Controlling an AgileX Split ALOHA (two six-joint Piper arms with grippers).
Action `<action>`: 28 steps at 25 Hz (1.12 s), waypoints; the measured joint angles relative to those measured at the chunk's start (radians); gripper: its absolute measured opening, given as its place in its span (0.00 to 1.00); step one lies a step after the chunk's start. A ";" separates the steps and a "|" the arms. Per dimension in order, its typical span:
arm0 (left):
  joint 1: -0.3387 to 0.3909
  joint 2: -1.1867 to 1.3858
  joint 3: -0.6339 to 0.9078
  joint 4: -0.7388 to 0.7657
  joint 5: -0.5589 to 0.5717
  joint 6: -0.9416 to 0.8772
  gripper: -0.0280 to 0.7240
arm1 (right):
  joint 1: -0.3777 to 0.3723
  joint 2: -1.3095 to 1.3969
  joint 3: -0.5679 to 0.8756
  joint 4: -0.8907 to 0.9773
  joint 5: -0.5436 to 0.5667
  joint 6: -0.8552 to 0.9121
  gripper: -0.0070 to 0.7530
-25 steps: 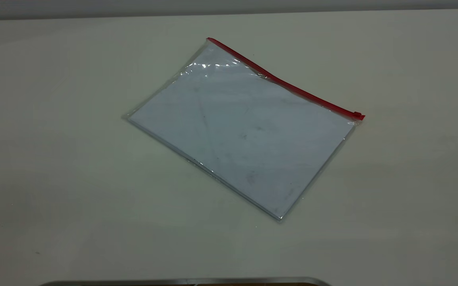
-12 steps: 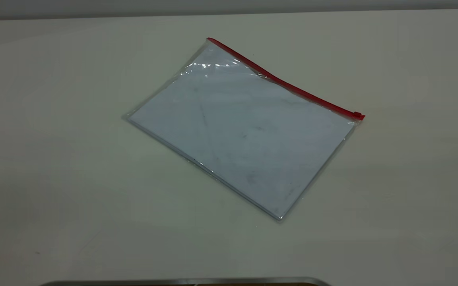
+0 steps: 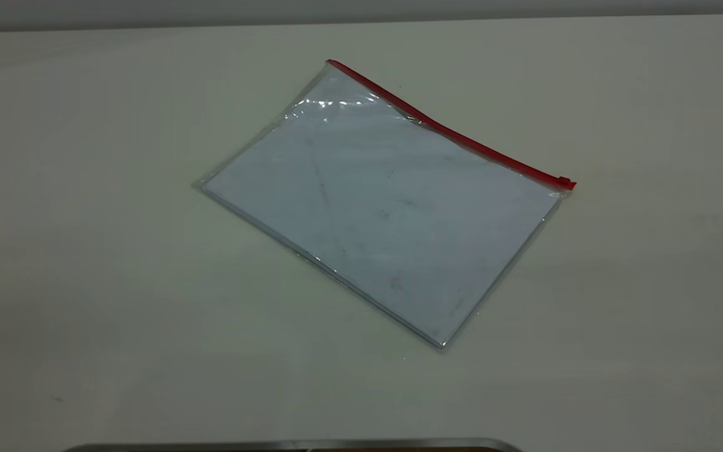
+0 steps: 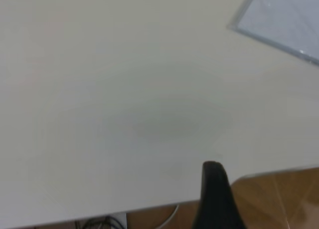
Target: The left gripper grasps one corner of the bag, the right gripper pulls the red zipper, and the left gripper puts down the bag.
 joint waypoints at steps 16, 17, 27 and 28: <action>0.003 -0.021 0.000 0.000 0.001 -0.001 0.81 | 0.000 0.000 0.000 0.000 -0.001 0.000 0.79; 0.003 -0.021 0.000 0.000 0.001 -0.001 0.81 | 0.000 0.000 0.001 0.000 -0.001 0.000 0.79; 0.003 -0.021 0.000 0.000 0.001 -0.002 0.81 | 0.000 0.000 0.001 -0.002 -0.001 0.000 0.79; 0.003 -0.021 0.000 0.000 0.001 -0.002 0.81 | 0.000 0.000 0.001 -0.007 -0.001 0.002 0.79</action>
